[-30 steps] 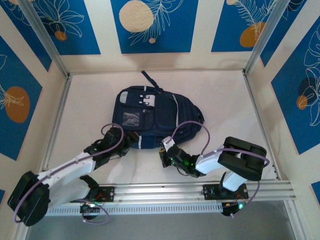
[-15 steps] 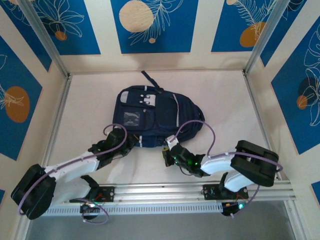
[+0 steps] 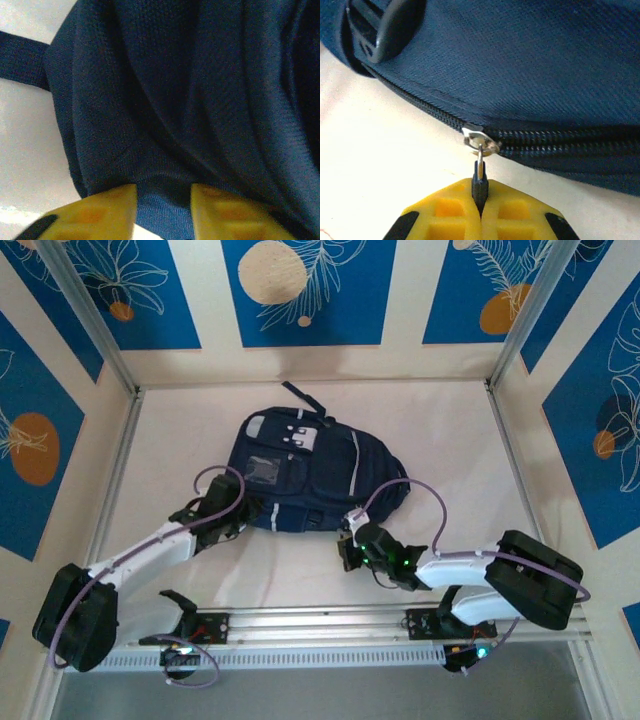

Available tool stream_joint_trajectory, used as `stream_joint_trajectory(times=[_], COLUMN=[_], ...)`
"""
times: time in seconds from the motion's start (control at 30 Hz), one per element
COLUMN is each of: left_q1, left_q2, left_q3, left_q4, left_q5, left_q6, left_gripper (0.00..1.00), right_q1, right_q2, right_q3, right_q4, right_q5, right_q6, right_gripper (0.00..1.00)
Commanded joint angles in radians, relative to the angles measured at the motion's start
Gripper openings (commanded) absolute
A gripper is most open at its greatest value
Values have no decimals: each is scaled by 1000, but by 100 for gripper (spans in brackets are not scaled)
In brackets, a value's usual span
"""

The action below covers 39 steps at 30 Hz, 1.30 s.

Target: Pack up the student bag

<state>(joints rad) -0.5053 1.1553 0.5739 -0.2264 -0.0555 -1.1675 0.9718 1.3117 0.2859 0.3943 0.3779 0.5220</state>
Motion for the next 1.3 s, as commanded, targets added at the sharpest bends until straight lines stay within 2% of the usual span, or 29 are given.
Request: stream_joint_trajectory(times=[0.0, 0.2, 0.33, 0.57, 0.83, 0.93, 1.13, 1.27], left_q1=[-16, -207, -286, -330, -354, -354, -345, -316], left_q2=[-4, 19, 53, 207, 318, 330, 294, 273], left_q3=[16, 45, 35, 12, 42, 62, 60, 40], left_q4=[-24, -66, 35, 356, 446, 389, 220, 163], left_q5=[57, 27, 21, 116, 76, 20, -138, -168], left_q6=[23, -77, -103, -132, -117, -88, -51, -44], left_gripper=[45, 57, 61, 60, 61, 59, 49, 49], right_q1=[22, 51, 54, 51, 37, 33, 17, -15], right_q2=[39, 153, 199, 207, 201, 201, 160, 130], right_q3=[46, 114, 134, 144, 108, 103, 73, 59], right_q4=[-16, -18, 9, 13, 64, 72, 68, 26], right_q5=[-69, -77, -99, -107, -129, -136, -120, -121], right_q6=[-23, 12, 40, 59, 78, 78, 93, 108], right_gripper=[0, 0, 0, 0, 0, 0, 0, 0])
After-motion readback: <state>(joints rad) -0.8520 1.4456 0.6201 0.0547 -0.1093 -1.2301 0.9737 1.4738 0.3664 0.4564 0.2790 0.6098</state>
